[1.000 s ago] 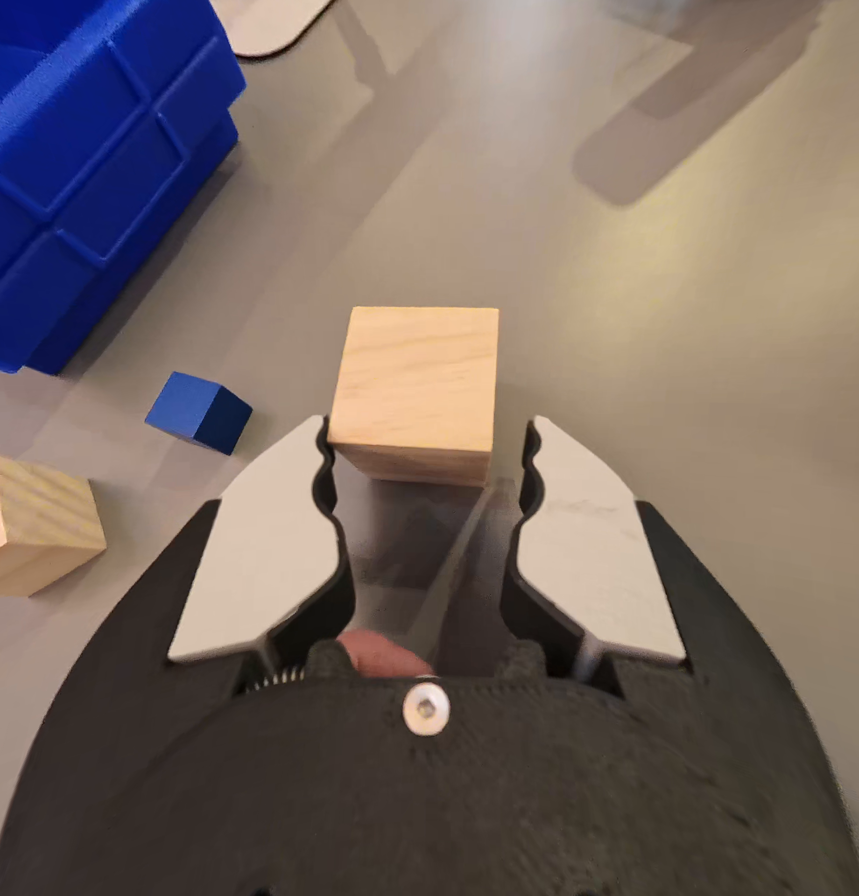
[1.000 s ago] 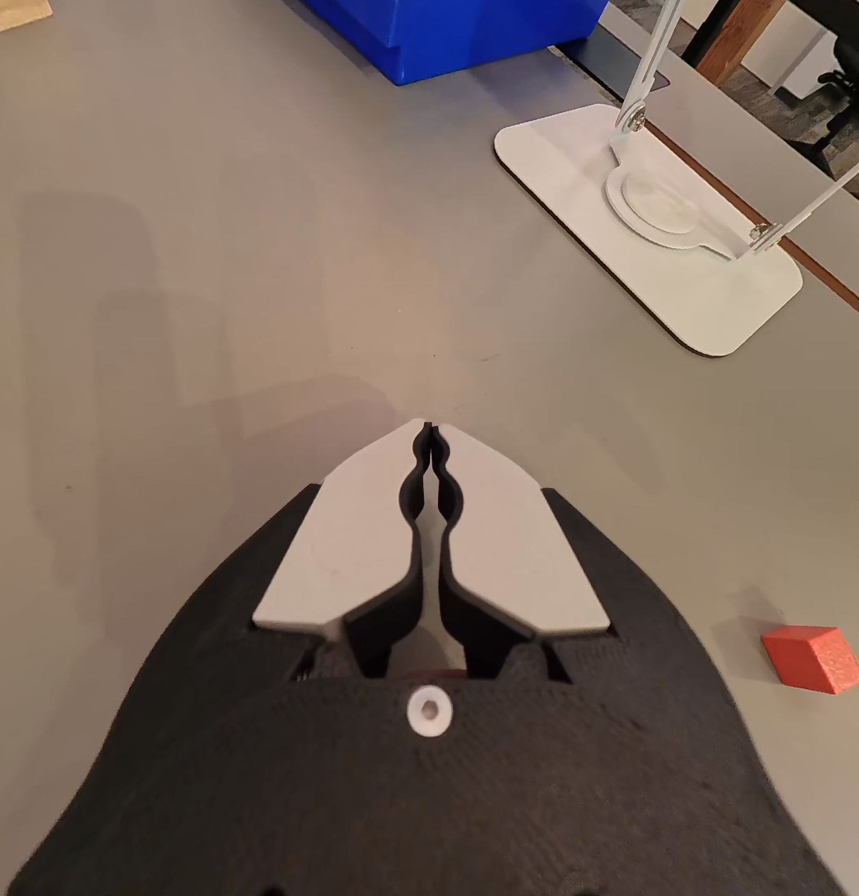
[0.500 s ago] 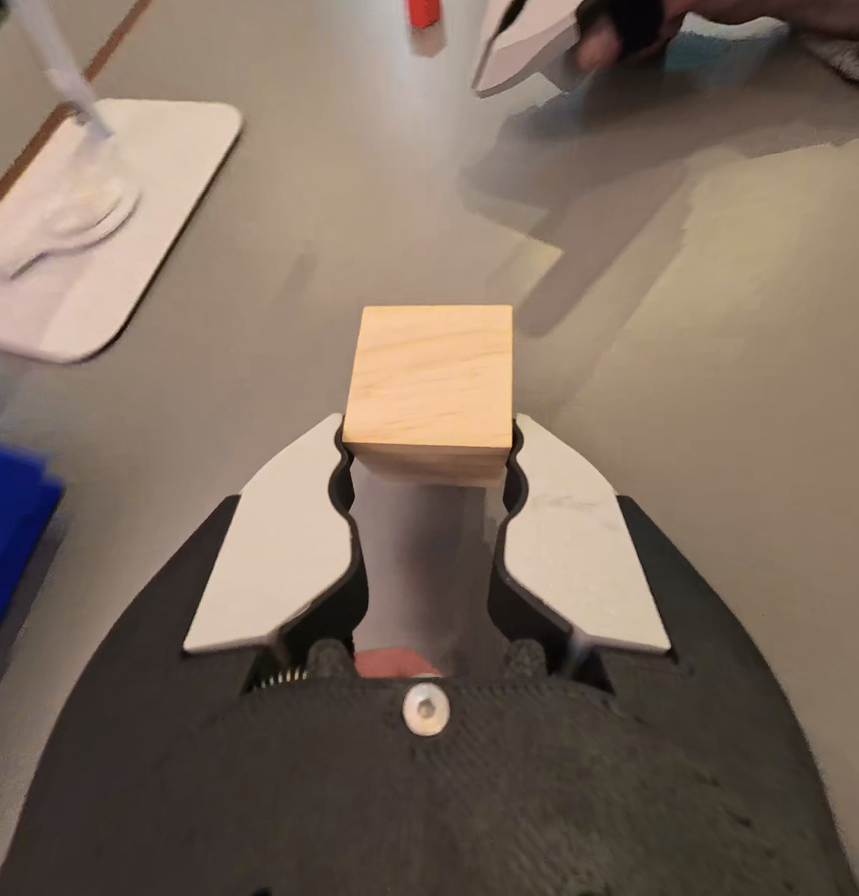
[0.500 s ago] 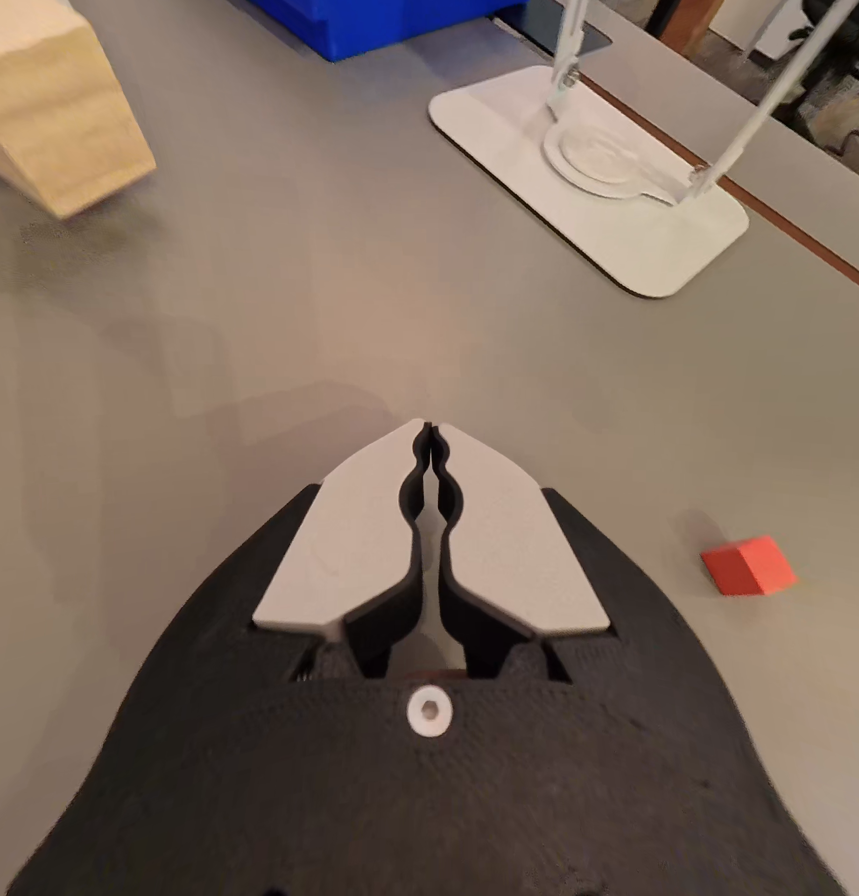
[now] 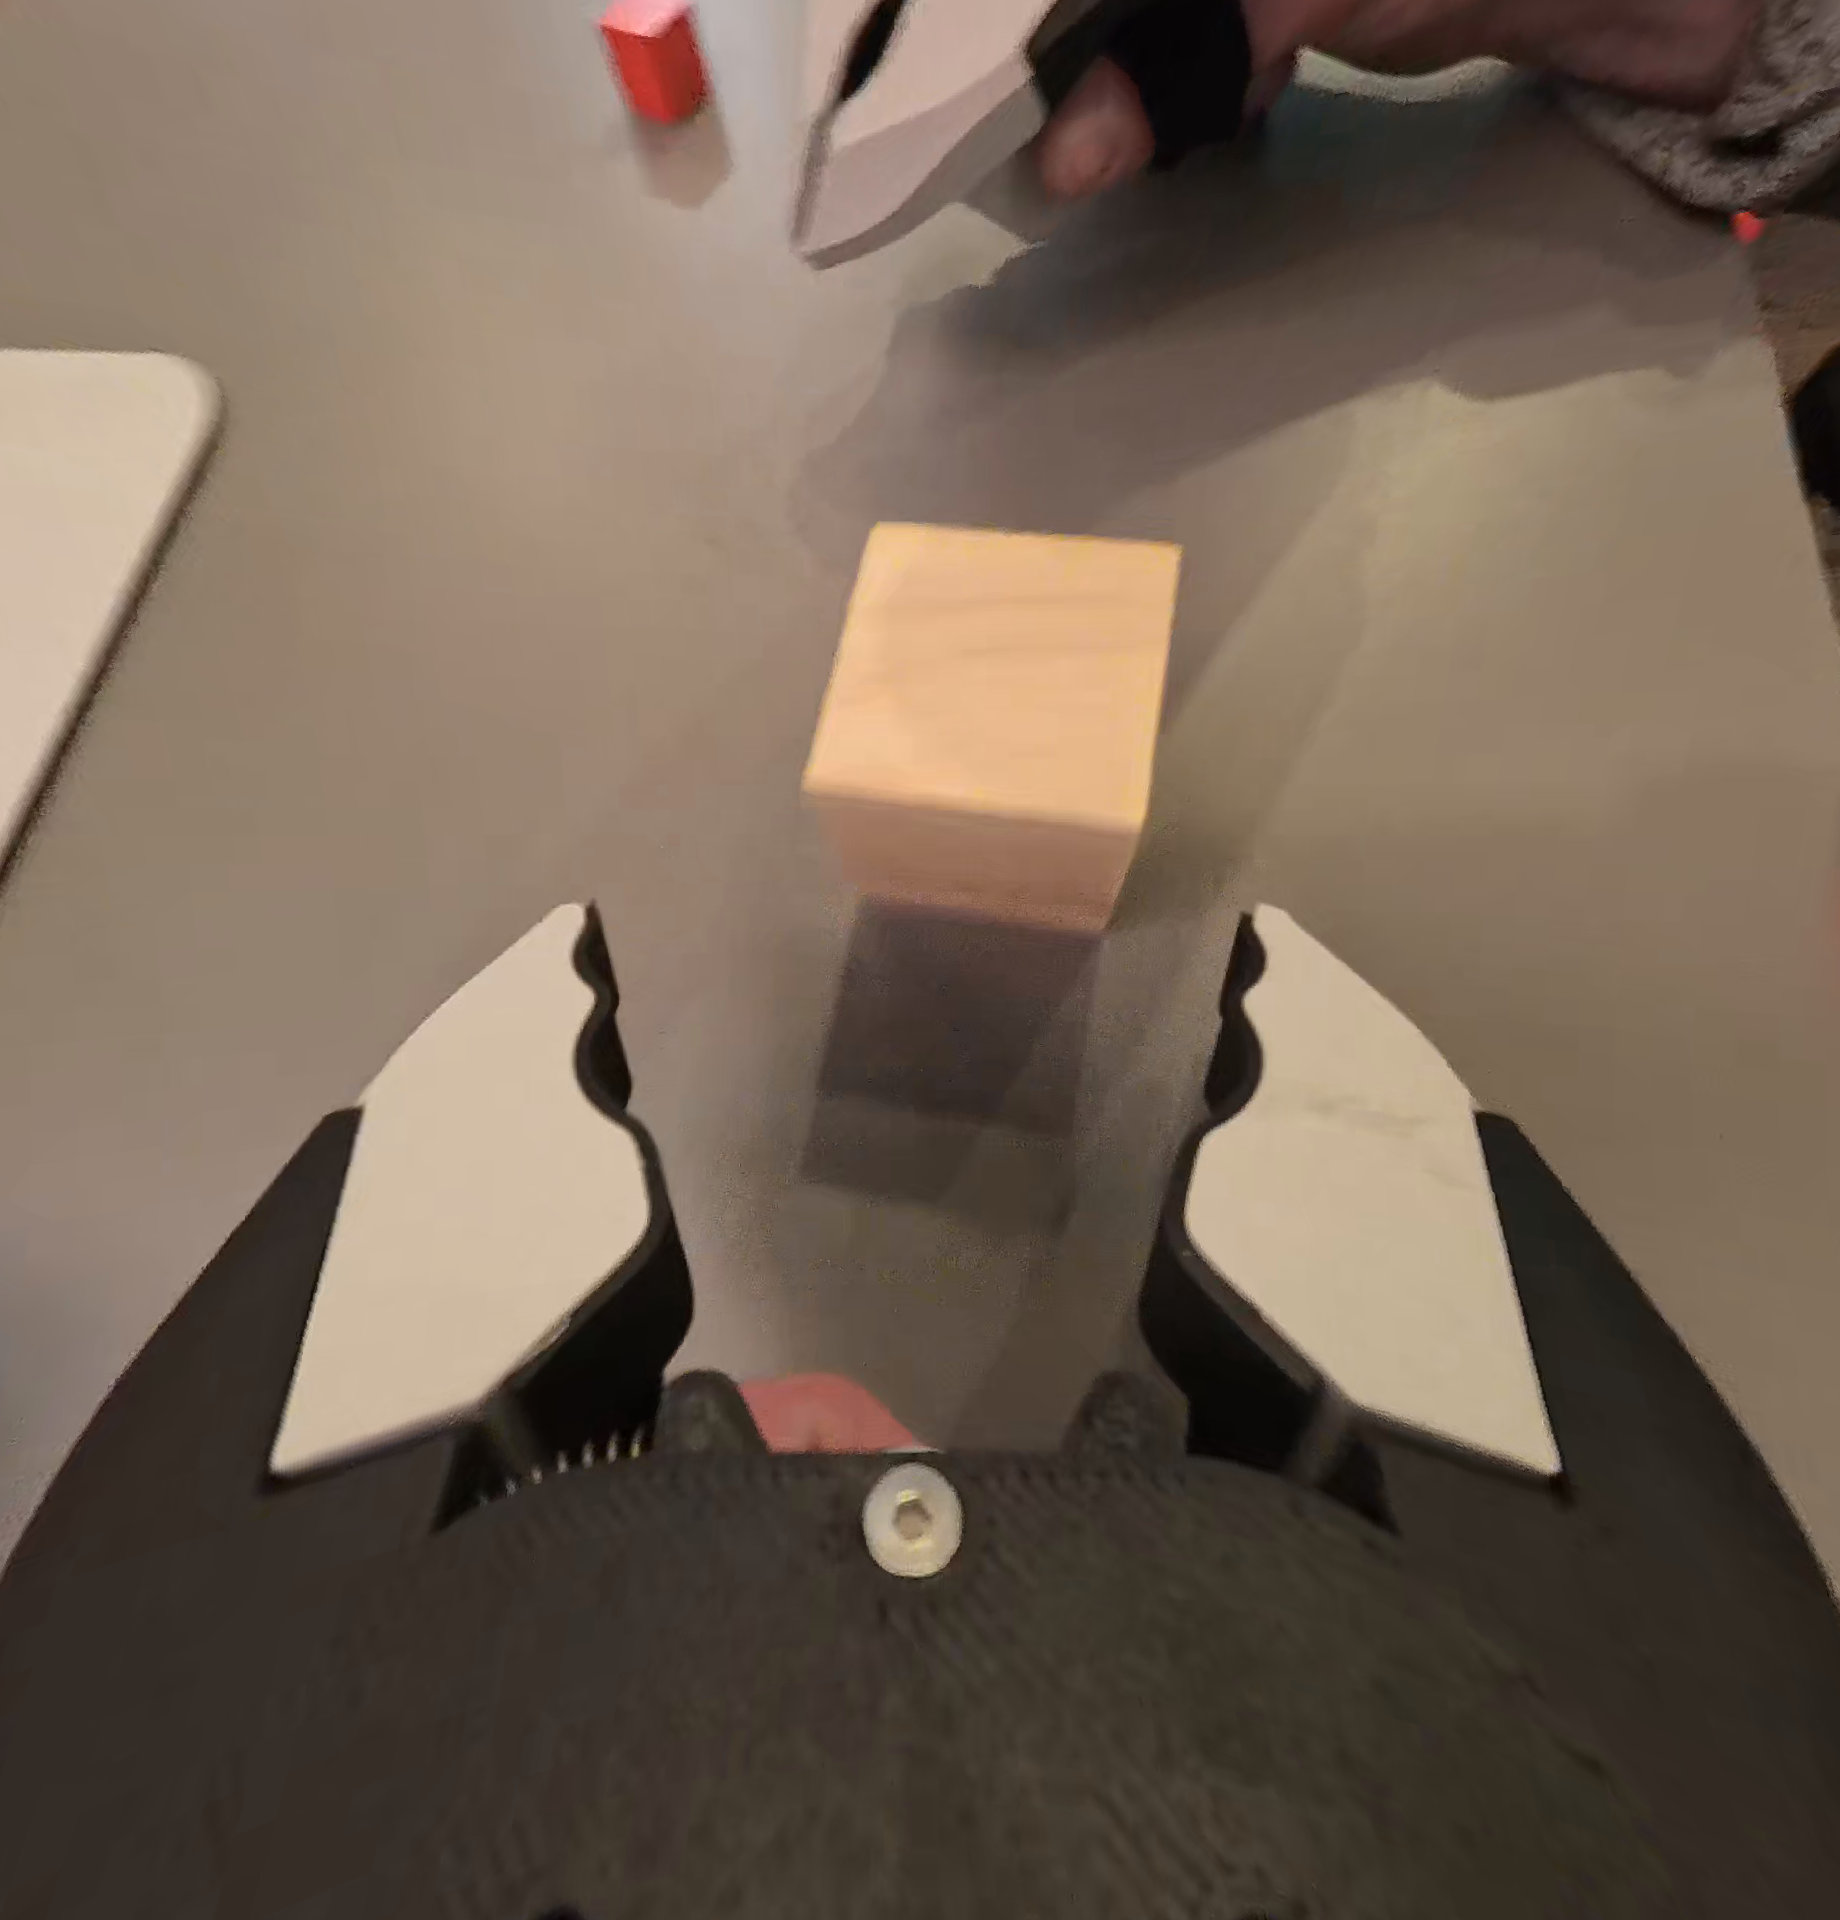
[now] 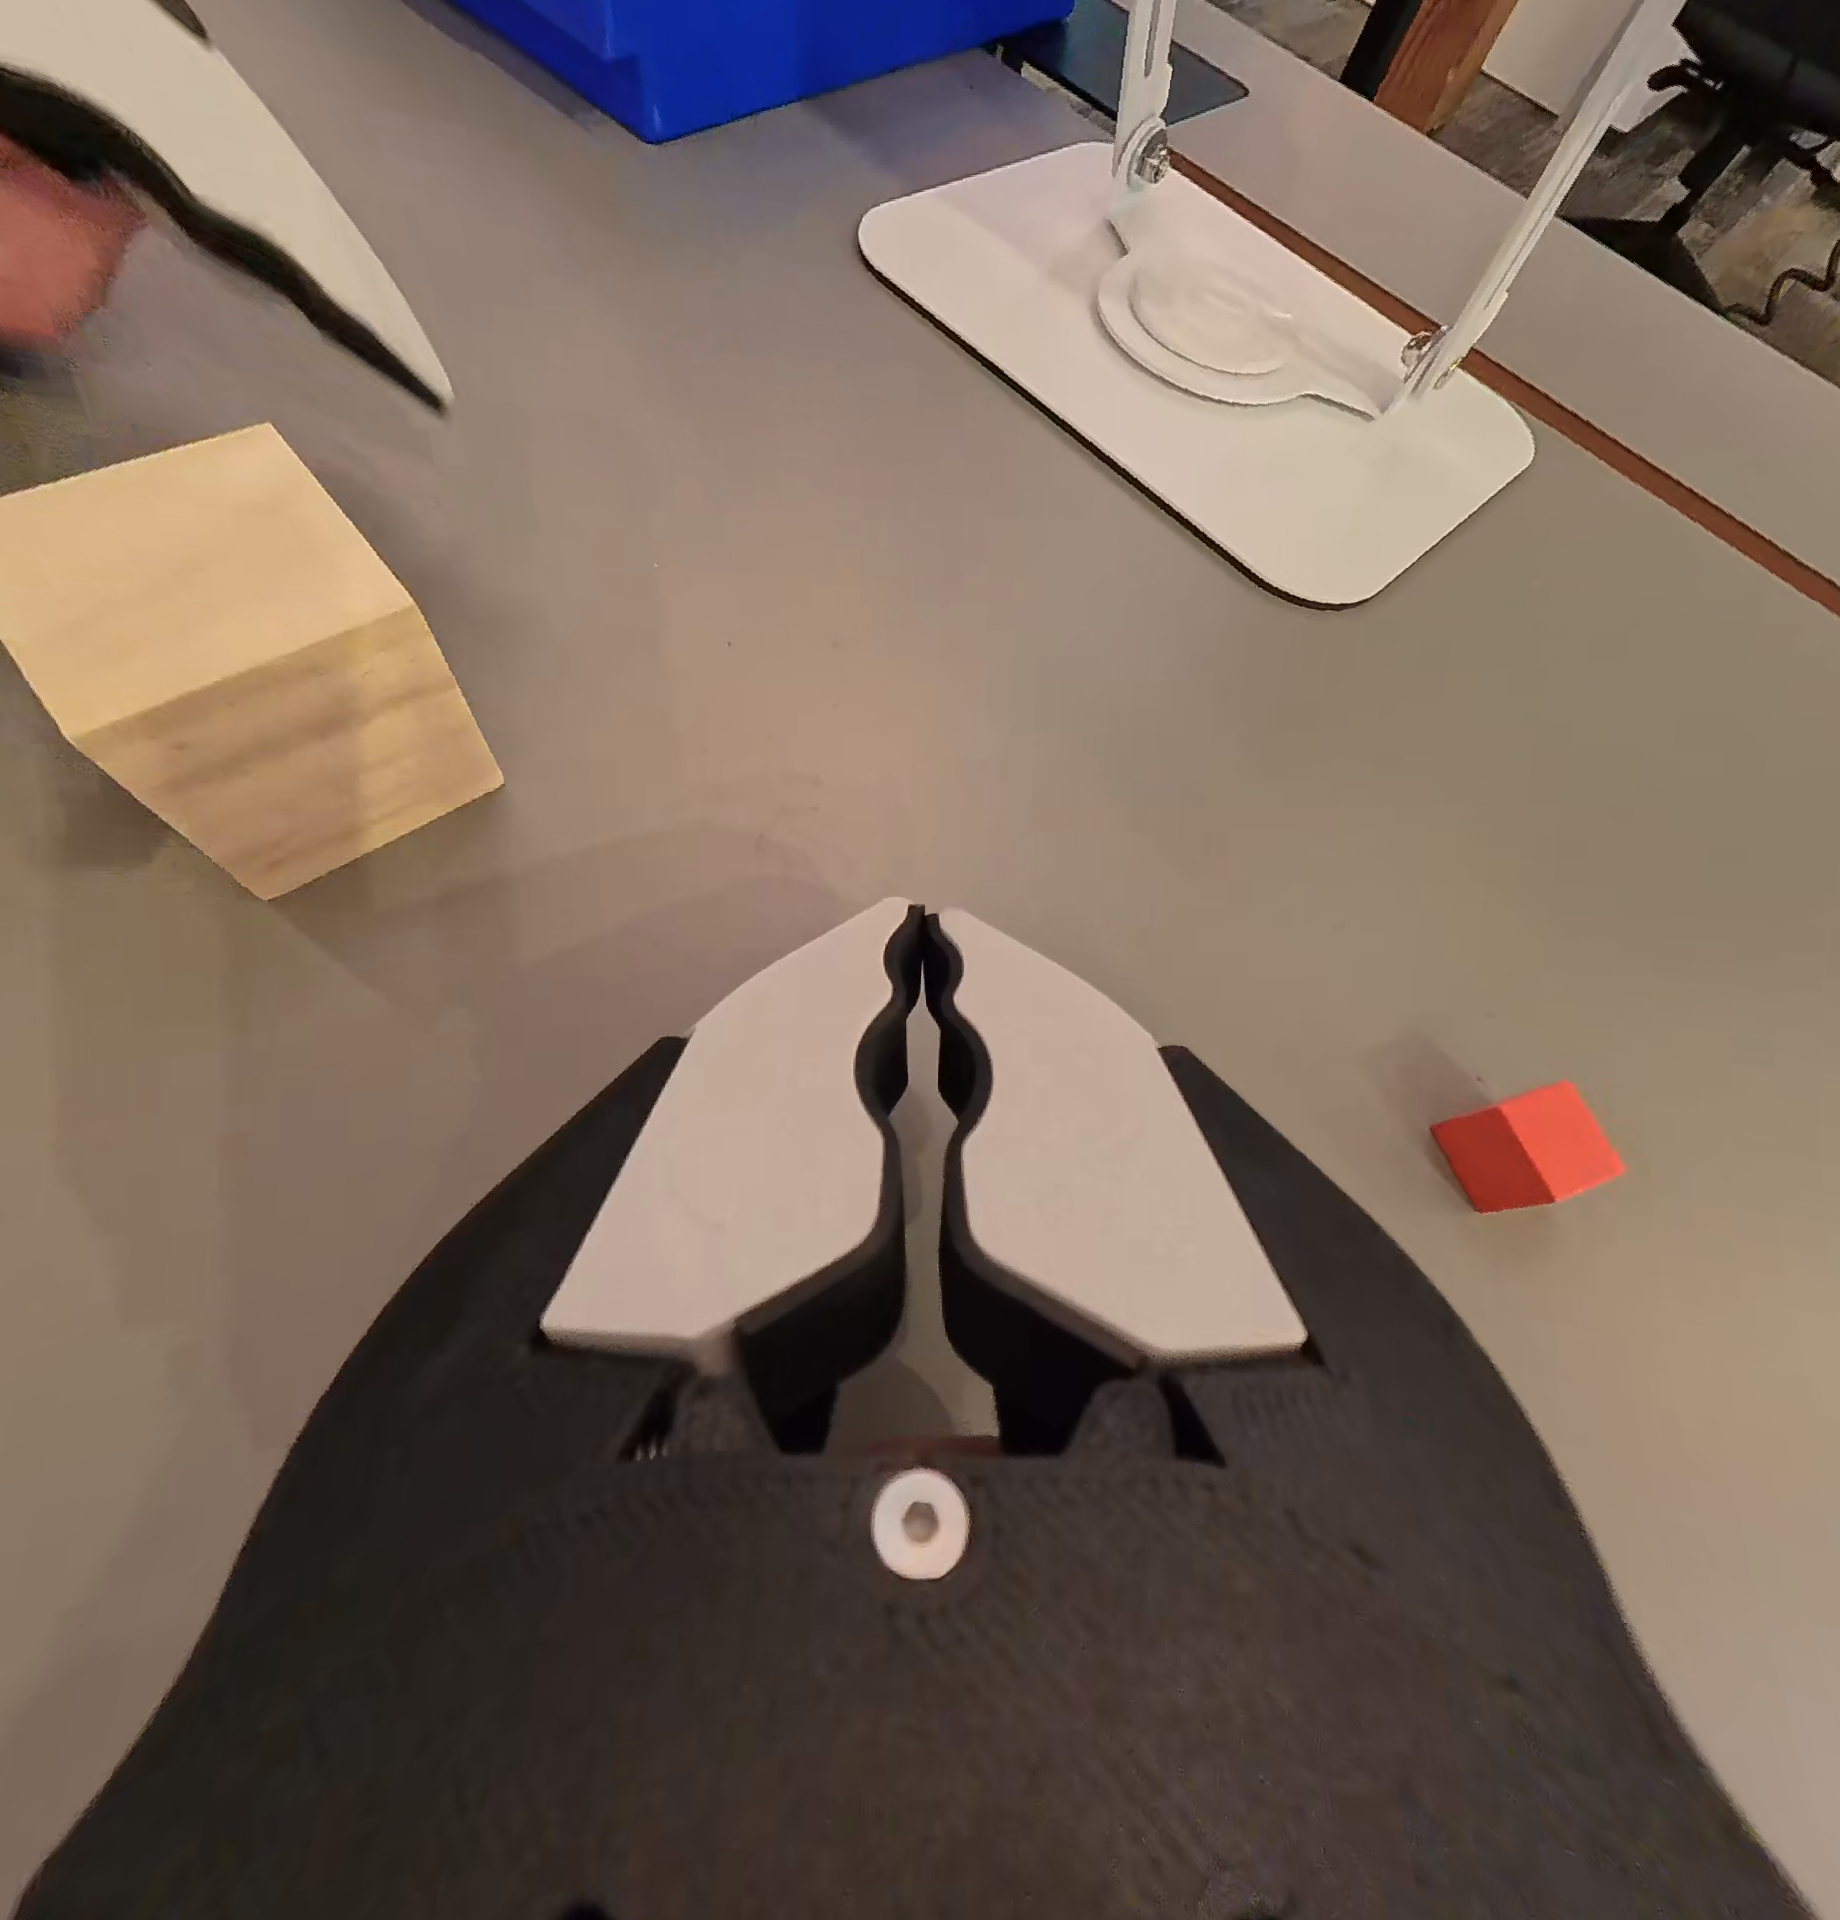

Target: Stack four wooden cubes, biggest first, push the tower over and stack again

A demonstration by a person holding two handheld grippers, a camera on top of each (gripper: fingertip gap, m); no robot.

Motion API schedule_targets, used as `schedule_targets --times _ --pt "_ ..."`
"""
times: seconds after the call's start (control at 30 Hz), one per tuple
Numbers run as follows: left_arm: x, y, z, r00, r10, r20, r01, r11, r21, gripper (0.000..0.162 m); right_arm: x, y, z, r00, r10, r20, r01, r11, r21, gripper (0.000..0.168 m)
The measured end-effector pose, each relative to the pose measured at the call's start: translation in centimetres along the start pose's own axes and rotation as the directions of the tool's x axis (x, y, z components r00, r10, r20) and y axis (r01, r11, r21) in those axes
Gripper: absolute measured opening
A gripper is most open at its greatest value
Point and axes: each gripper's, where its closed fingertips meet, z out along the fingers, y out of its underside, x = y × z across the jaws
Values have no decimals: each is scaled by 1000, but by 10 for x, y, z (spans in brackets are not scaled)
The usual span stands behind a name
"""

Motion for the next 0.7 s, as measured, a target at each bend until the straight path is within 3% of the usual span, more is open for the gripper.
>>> schedule_targets --times 0.1,0.2,0.27,0.33,0.4,0.47,0.57,0.7 --pt "-29 23 -55 985 -37 170 32 999 37 107 0 0 0 1000 -1 3 1 1000 -2 0" --pt "-73 60 -141 907 -146 394 115 988 103 93 -1 1 1 1000 -7 2 7 1000 -11 0" --pt "-115 100 -213 751 -264 605 205 964 167 83 -1 1 1 1000 -9 0 9 1000 -13 0" --pt "-139 137 -271 628 -379 679 274 925 263 76 0 2 2 1000 -6 0 6 1000 -15 0" --pt "-158 183 -306 519 -442 732 364 889 279 75 0 2 2 1000 -7 0 7 1000 -19 0" --pt "-168 216 -312 487 -448 749 435 869 237 79 0 3 3 1000 -11 -5 11 1000 -24 0" --pt "-176 233 -294 516 -480 709 498 842 206 80 0 3 3 1000 -9 -7 9 1000 -25 0" --pt "-179 253 -264 576 -442 688 553 830 70 76 0 3 3 1000 -10 -10 10 1000 -27 0"
